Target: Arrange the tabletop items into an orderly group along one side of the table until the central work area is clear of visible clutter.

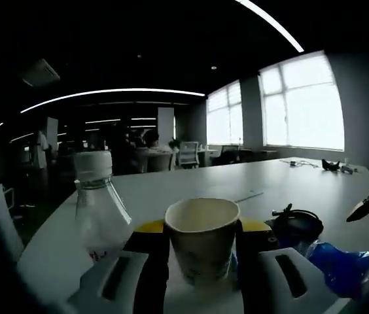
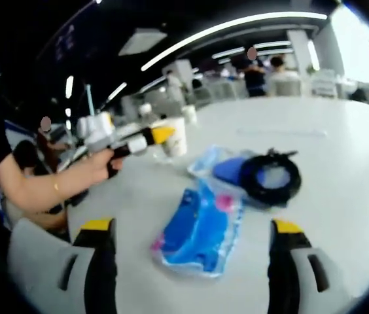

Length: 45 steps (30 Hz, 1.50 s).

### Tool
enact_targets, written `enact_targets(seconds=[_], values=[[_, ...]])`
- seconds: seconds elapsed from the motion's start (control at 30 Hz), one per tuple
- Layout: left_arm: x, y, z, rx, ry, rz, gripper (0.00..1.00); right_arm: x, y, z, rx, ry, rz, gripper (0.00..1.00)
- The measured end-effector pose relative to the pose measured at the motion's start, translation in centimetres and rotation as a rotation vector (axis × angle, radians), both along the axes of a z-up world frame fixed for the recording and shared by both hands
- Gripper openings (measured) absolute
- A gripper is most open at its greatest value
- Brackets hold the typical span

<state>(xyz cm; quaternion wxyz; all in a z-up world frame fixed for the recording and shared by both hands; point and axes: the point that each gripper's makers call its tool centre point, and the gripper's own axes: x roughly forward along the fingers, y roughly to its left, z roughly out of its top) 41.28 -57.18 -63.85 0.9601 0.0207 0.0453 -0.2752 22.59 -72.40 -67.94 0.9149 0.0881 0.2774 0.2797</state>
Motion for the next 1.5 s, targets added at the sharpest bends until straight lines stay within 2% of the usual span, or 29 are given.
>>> enact_targets(seconds=[0.27, 0.67, 0.73, 0.97, 1.17, 1.3, 1.5], values=[[0.8, -0.1, -0.8, -0.018, 0.0, 0.018, 0.38, 0.1, -0.4, -0.5, 0.002, 0.008, -0.013, 0.94], [1.2, -0.5, -2.8, 0.029, -0.001, 0.041, 0.39, 0.2, -0.4, -1.2, 0.006, 0.017, -0.023, 0.92], [1.2, -0.6, -3.0, 0.011, 0.006, 0.041, 0.39, 0.2, -0.5, -1.3, 0.006, 0.02, -0.027, 0.92], [1.2, -0.5, -3.9, 0.043, 0.02, 0.052, 0.39, 0.3, -0.9, -1.4, 0.006, 0.019, -0.04, 0.91], [0.6, -0.5, -4.9, 0.05, 0.072, 0.043, 0.39, 0.3, -1.2, -1.4, 0.011, 0.02, -0.05, 0.9], [0.4, 0.0, -5.5, 0.041, 0.119, 0.075, 0.47, 0.4, -1.2, -1.3, 0.015, 0.016, -0.055, 0.9], [-0.2, -0.2, -5.4, 0.013, 0.152, 0.082, 0.55, 0.9, -1.9, -0.3, 0.033, -0.008, -0.085, 0.91]])
